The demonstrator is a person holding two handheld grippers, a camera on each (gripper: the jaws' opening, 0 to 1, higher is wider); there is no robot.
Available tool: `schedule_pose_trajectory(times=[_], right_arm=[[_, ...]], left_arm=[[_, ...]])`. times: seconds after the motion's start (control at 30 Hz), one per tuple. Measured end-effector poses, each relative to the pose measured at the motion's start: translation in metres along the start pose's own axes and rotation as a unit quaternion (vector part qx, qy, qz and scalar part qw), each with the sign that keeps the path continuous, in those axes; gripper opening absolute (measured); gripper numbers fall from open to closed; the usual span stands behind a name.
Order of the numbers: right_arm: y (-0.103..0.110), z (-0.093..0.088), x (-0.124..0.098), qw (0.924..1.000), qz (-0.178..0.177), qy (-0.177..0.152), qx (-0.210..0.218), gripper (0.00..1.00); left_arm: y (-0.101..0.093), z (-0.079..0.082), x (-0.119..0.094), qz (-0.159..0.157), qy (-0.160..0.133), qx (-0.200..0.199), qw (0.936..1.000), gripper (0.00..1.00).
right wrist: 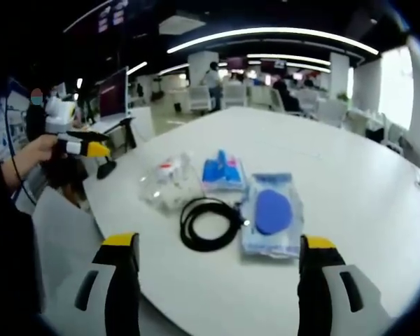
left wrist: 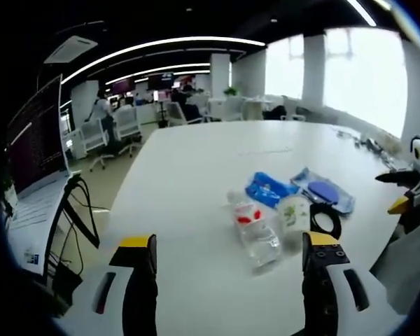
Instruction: Arrange the tabletop items into an orderly group along one side of the table until the central work area is clear of visible clutter.
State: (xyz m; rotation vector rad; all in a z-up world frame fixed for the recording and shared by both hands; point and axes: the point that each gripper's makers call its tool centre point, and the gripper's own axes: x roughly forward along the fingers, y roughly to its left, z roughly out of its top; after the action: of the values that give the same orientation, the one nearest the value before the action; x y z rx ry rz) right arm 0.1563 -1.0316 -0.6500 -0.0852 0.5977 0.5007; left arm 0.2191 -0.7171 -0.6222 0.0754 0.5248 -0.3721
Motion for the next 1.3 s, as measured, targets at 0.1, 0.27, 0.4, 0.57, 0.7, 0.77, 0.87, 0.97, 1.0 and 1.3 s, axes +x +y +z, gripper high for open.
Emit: schedule_pose_trajectory(times=[0.1,0.27,0.4,0.57,0.7,0.77,0.87,0.97,1.0,1.3], right_arm=[[-0.002,-0.002,0.001,1.0000,0.001,0.003,0.000,0.92],[-0.004,-0.003,0.003,1.0000,0.001,0.004,0.001,0.92],[-0.005,-0.002,0.005,1.0000,0.004,0.002,0.001,0.92],[-0.004,-0.002,0.009,1.0000,0.006,0.003,0.000,0.92],[-0.002,-0.001,0.011,1.0000,0.008,0.002,0.000,0.92],[-0.002,-0.002,0.012,1.0000,0.009,0.002,0.000,0.92],[-0.001,-0.002,0.013,0.9999,0.009,0.005,-0.002,0.92],[0.001,-0.001,0.014,1.0000,0.009,0.003,-0.004,0.92],[0.001,-0.001,0.015,1.0000,0.009,0.001,-0.005,0.92],[0.008,0.005,0.024,0.9999,0.010,-0.007,-0.006,0.92]], left_arm=[[-0.002,0.000,0.004,-0.003,0.003,0.001,1.0000,0.82],[-0.004,-0.005,0.010,-0.006,0.021,0.000,0.9998,0.80],[-0.006,-0.006,0.014,-0.008,0.027,-0.003,0.9996,0.79],[-0.011,-0.009,0.019,-0.011,0.044,0.014,0.9989,0.78],[-0.012,-0.012,0.025,-0.013,0.057,0.024,0.9980,0.78],[-0.012,-0.013,0.028,-0.014,0.061,0.022,0.9978,0.78],[-0.014,-0.013,0.032,-0.019,0.062,0.016,0.9977,0.78],[-0.017,-0.015,0.038,-0.025,0.073,0.016,0.9969,0.77],[-0.018,-0.015,0.040,-0.028,0.075,0.017,0.9966,0.77],[-0.028,-0.016,0.061,-0.048,0.094,0.011,0.9943,0.73]])
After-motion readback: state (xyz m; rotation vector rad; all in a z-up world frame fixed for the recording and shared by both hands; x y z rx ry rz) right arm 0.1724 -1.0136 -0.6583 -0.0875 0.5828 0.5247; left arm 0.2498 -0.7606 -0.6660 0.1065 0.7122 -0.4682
